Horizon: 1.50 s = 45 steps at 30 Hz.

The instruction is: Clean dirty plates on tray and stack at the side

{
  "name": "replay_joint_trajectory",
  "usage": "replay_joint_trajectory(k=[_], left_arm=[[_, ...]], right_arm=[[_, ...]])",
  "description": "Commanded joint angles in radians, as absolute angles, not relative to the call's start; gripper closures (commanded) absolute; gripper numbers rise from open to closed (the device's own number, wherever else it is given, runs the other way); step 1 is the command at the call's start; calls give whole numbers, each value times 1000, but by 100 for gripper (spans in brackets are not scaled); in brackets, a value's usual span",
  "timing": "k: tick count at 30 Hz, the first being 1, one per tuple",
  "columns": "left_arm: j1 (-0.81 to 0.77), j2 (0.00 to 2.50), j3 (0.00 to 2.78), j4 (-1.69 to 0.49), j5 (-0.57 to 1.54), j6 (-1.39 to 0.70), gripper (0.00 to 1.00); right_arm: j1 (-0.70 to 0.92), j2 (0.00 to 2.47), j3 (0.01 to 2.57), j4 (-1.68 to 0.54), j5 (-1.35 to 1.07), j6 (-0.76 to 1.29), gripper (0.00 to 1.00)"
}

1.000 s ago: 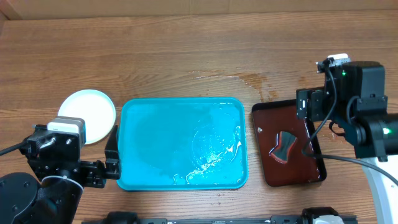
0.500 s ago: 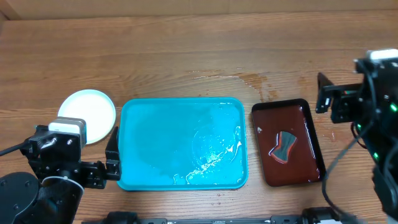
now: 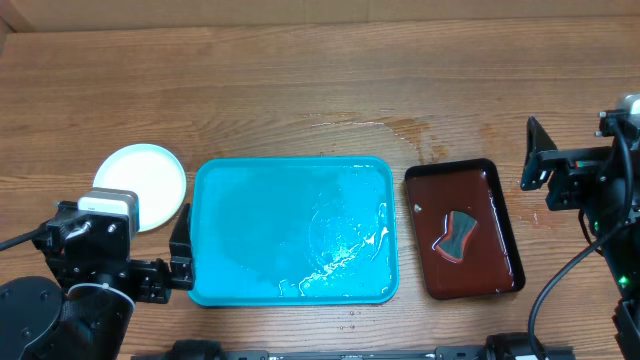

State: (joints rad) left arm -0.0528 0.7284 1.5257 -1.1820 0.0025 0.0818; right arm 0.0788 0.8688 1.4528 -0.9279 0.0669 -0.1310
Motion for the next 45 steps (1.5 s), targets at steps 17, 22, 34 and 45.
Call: replay_joint_trajectory(k=[17,22,34,45], left_arm=[[-56,730,1528,-1180,-11,90,0],[-56,730,1529,-1181,-11,90,0],[-56,730,1528,-1182,-11,90,0],[-56,730,1528,-1182,-11,90,0]], right_arm=[[78,867,1475,-919,66,-128,0],[78,867,1475,-920,66,-128,0],[78,867,1475,-916,-38,-128,0],[78,867,1475,-895,-160,-128,0]])
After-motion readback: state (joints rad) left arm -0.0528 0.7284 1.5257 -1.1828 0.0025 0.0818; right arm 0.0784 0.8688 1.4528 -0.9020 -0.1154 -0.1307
